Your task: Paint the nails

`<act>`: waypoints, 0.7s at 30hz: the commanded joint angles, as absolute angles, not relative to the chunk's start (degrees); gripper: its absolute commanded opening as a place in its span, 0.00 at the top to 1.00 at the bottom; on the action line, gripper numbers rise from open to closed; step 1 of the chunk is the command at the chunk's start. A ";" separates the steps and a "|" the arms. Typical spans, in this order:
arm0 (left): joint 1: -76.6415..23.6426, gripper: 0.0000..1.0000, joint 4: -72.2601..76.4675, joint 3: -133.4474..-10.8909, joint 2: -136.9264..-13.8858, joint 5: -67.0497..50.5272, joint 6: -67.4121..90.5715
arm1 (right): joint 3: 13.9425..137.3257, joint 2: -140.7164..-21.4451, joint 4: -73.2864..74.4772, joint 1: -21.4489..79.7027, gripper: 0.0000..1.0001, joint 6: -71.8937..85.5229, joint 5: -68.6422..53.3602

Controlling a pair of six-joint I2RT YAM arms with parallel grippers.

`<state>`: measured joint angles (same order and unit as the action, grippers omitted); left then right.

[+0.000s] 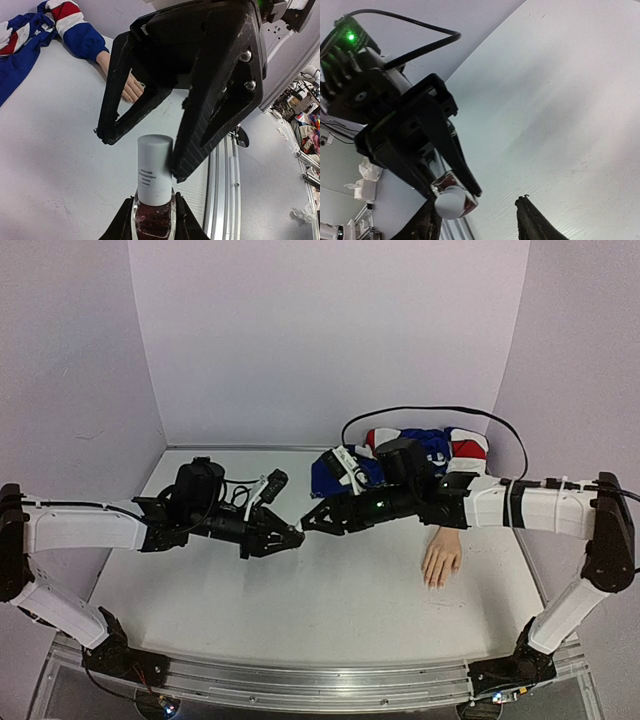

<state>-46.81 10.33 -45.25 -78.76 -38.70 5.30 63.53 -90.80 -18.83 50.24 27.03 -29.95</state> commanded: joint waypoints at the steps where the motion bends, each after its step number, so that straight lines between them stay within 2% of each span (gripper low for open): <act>1: -46.85 1.00 12.58 -45.53 -75.73 -33.19 3.35 | 67.32 -92.28 -20.22 50.11 0.37 31.95 -26.41; 4: -46.99 1.00 12.57 -45.57 -75.87 -31.41 3.41 | 68.07 -92.07 -21.26 50.71 0.30 32.51 -25.92; 7: -47.10 1.00 12.51 -45.53 -75.82 -29.69 3.64 | 69.25 -92.43 -21.62 50.95 0.29 33.42 -25.27; 12: -47.54 1.00 12.50 -45.10 -75.22 -26.03 4.02 | 70.96 -94.14 -21.96 51.47 0.44 35.06 -25.34; 19: -47.98 1.00 12.48 -45.04 -74.69 -24.37 4.22 | 73.29 -96.86 -22.59 52.60 0.55 35.24 -25.15; 21: -48.07 1.00 12.49 -44.91 -74.49 -24.04 4.22 | 73.39 -97.09 -23.10 52.72 0.63 35.34 -25.15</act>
